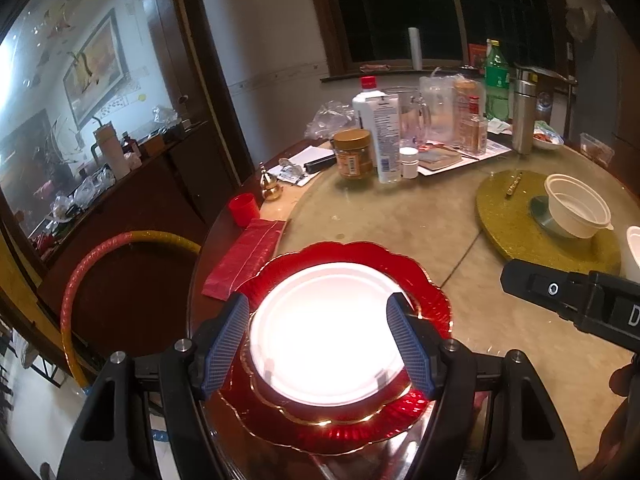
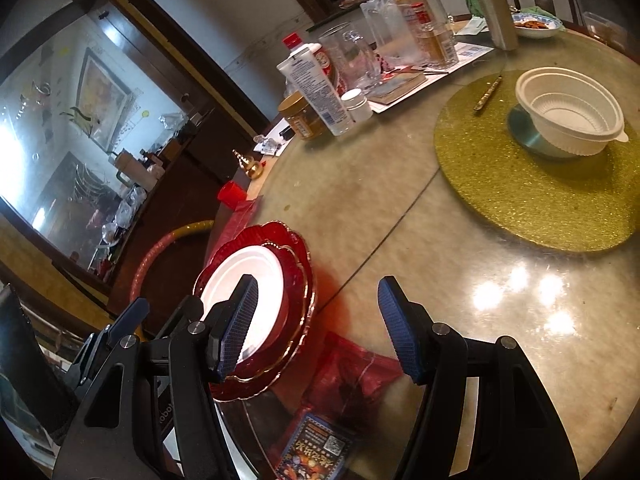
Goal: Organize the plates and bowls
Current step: 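Withdraw both tools from the stacked plates and bowl, then move both tools to the white foam bowls and close them on a bowl rim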
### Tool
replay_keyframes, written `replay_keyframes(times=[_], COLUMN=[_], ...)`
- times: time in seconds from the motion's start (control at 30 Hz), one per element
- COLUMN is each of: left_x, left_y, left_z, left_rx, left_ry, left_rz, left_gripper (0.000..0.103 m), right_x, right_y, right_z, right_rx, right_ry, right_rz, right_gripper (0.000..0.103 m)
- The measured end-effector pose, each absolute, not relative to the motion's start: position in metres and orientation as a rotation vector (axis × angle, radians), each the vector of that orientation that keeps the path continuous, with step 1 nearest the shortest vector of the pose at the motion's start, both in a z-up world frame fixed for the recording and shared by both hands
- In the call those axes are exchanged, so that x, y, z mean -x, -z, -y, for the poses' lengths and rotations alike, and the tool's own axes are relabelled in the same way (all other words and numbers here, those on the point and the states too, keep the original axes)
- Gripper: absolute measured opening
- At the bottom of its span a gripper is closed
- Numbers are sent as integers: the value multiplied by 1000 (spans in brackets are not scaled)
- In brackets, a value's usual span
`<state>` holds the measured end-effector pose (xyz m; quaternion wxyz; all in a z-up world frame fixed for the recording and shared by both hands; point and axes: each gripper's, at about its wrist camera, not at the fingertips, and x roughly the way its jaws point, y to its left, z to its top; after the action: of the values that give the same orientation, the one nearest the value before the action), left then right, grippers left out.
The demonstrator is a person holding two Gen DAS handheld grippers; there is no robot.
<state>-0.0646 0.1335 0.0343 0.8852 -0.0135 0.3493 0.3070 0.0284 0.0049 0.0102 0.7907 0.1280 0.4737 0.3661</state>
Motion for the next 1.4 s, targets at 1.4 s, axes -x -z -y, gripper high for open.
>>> replay_keyframes(times=[1.4], left_x=[-3], left_y=[-26], left_z=[-38], left_rx=[16], left_ry=[-332], left_rz=[-798], left_gripper=[83], right_x=[-57], right_y=[-3], right_z=[110], right_rx=[-362], right_ry=[-561], right_rz=[-983], right_gripper=[85])
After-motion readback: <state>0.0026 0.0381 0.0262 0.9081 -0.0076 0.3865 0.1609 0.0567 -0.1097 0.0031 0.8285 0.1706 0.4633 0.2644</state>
